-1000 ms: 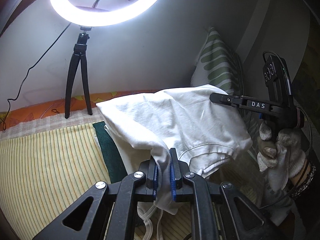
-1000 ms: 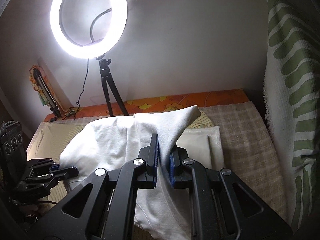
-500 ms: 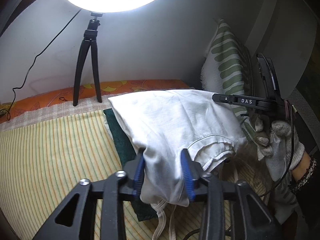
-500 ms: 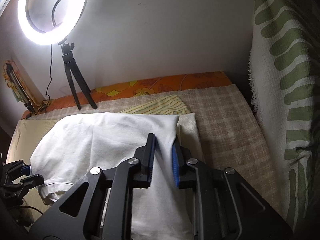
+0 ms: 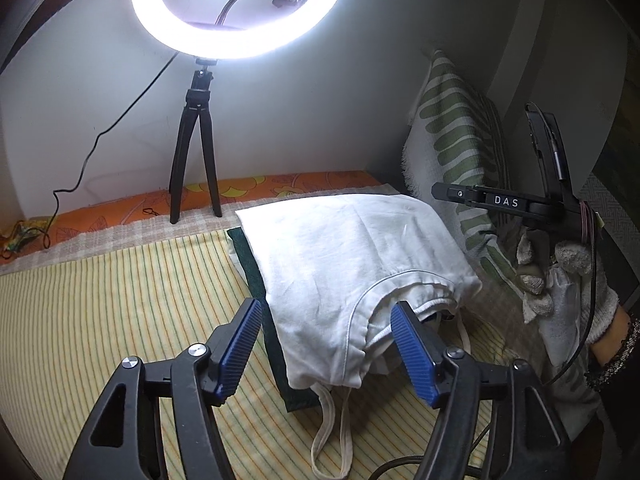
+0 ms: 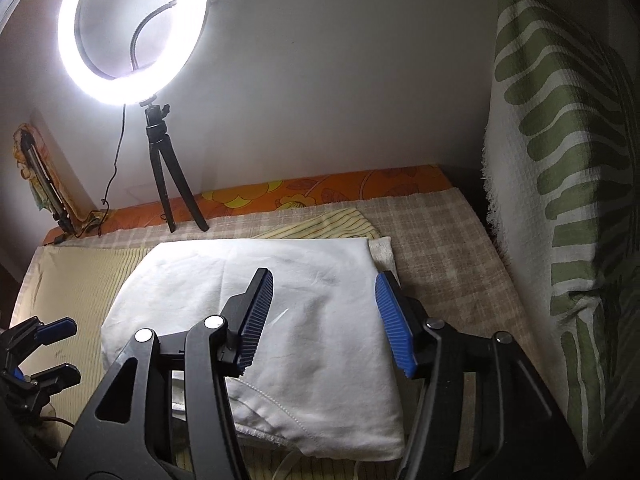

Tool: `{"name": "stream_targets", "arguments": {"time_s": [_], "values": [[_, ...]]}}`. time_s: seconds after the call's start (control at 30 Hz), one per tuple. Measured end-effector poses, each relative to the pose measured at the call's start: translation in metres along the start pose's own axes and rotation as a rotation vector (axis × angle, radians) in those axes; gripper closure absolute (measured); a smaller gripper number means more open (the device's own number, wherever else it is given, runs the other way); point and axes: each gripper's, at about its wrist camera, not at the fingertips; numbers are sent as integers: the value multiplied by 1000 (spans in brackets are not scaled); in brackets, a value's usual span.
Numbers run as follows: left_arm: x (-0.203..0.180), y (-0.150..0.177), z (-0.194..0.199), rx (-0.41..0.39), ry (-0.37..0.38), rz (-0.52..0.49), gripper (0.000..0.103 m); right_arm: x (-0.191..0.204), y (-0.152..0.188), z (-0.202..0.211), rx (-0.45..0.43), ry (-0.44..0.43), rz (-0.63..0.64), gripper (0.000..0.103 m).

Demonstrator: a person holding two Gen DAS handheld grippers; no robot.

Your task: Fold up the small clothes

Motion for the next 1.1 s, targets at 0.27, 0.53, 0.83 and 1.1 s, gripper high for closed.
{"name": "stream_targets", "arguments": {"time_s": [0.27,0.53,0.83,1.1], "values": [[0,9,47,-56,-25,-25,23,38,10,30,-36,-20,21,39],[2,25,97,-118,-50,-56,13,80,36,64,-75,-16,21,28],[2,54,138,-166,-76,-86,0,118,75,89,-118,22,40,12],[12,79,151,-152,-74,-69,0,138,105,86,-131,34,25,11]]}}
Point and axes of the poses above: each gripper's, at about its wrist camera, not at the fingertips, and z roughly against the way its jaws point, x to its left, y to its underside, and after that the axes turned 12 degrees about -y, right-handed
